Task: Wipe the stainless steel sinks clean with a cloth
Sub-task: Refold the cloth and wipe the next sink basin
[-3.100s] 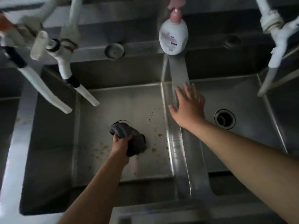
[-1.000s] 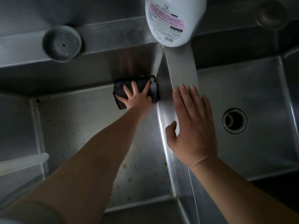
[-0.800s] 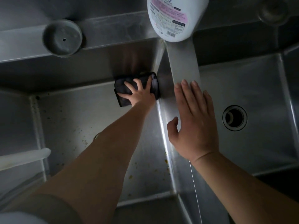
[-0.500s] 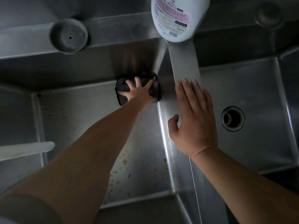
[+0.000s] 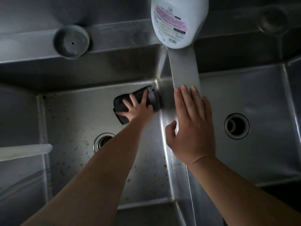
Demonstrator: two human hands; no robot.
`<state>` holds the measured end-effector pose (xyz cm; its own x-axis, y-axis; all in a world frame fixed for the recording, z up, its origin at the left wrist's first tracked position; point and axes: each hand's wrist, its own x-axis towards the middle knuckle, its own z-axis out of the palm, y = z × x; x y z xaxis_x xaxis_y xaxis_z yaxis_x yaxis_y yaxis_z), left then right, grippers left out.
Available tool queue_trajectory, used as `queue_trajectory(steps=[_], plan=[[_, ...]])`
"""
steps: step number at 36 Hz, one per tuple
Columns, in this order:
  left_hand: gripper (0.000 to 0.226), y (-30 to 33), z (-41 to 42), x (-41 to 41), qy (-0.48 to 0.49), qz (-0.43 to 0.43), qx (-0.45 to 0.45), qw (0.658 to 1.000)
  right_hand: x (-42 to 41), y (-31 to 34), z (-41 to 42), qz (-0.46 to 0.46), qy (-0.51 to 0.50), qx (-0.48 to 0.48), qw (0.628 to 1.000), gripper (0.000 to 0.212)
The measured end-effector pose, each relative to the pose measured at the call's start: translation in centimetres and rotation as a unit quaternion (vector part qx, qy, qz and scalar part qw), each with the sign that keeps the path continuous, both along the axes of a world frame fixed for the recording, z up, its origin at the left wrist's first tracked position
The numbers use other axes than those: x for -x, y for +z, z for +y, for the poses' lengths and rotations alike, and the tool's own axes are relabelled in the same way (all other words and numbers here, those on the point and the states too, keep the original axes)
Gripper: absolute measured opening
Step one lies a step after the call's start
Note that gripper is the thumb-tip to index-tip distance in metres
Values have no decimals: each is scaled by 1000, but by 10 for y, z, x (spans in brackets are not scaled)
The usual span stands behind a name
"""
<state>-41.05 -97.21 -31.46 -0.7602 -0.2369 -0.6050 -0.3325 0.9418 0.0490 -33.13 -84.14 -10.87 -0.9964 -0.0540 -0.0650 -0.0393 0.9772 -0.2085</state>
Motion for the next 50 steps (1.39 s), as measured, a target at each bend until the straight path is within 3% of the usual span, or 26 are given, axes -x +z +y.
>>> queue_trajectory(steps=[5, 12, 17, 22, 27, 30, 33, 39, 43, 50], plan=[[66, 1, 26, 28, 43, -3, -8, 999, -1, -3, 1, 17, 0, 4, 1000, 77], [70, 6, 7, 26, -78, -39, -20, 996, -2, -5, 1, 19, 9, 12, 1000, 77], [74, 16, 7, -24, -137, -67, -37, 988, -4, -2, 2, 17, 13, 32, 999, 77], [64, 12, 5, -104, -174, -55, -34, 983, -5, 0, 3, 27, 21, 15, 999, 74], [63, 9, -4, -159, -250, -37, -40, 967, -21, 14, 3, 68, 45, 29, 996, 53], [67, 6, -19, -185, -339, -45, -51, 938, -66, 24, -6, 85, 9, 69, 994, 61], [77, 10, -35, -214, -444, -59, -52, 892, -148, 27, -25, 63, -20, 48, 997, 63], [59, 4, -81, -265, -630, -103, -86, 765, -265, 17, -74, -123, -122, -39, 984, 64], [59, 1, -133, -283, -645, -83, -75, 756, -280, 12, -79, -158, -139, -76, 975, 64], [56, -12, -180, -282, -650, -27, -103, 753, -279, 3, -79, -100, -135, -101, 981, 60]])
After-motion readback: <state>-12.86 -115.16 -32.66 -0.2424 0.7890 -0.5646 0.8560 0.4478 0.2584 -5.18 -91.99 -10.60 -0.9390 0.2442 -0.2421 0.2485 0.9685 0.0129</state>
